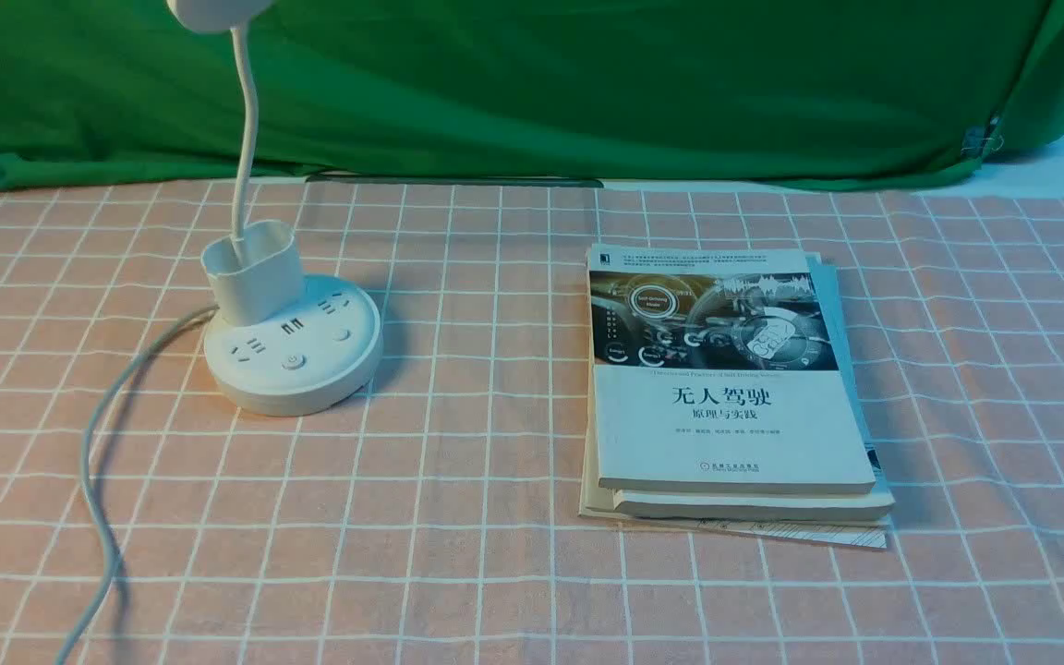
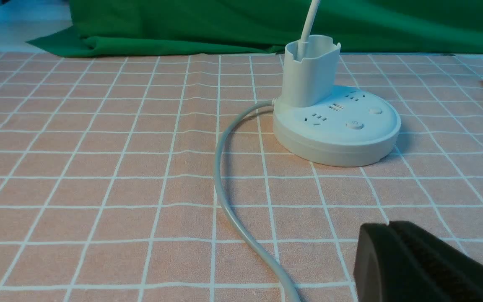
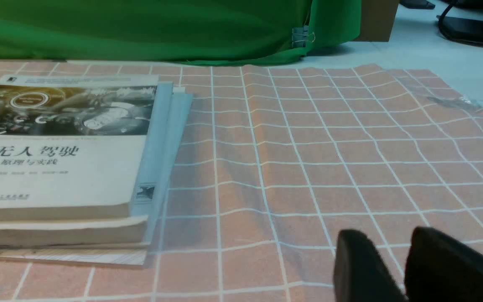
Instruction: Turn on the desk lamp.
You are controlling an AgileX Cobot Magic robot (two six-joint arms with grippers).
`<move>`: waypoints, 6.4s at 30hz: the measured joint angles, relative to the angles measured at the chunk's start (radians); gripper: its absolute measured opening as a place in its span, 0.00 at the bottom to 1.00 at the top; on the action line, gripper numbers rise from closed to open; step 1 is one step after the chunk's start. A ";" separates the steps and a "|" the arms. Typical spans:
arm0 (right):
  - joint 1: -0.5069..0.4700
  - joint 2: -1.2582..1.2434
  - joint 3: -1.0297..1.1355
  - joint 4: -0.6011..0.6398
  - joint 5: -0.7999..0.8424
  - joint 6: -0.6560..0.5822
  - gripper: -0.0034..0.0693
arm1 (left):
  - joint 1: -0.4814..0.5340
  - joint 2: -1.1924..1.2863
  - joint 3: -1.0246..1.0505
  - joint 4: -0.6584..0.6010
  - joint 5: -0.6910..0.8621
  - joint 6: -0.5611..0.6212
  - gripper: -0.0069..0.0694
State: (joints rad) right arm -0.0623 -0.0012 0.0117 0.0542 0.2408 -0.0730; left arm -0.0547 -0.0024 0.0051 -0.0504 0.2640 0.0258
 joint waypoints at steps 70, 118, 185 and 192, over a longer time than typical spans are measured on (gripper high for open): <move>0.000 0.000 0.000 0.000 0.000 0.000 0.37 | 0.000 0.178 -0.443 0.016 -0.595 -0.125 0.12; 0.000 0.000 0.000 0.000 0.000 0.000 0.37 | -0.195 1.961 -1.398 -0.041 0.189 -0.108 0.12; 0.000 0.000 0.000 0.000 0.000 0.000 0.37 | -0.209 0.445 -0.561 -0.422 0.075 0.680 0.12; 0.000 0.000 0.000 0.000 0.000 0.000 0.37 | -0.065 0.223 -0.259 -0.411 -0.104 0.478 0.12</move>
State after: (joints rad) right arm -0.0623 -0.0012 0.0117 0.0542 0.2408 -0.0730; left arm -0.1194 0.2206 -0.2537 -0.4614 0.1599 0.5033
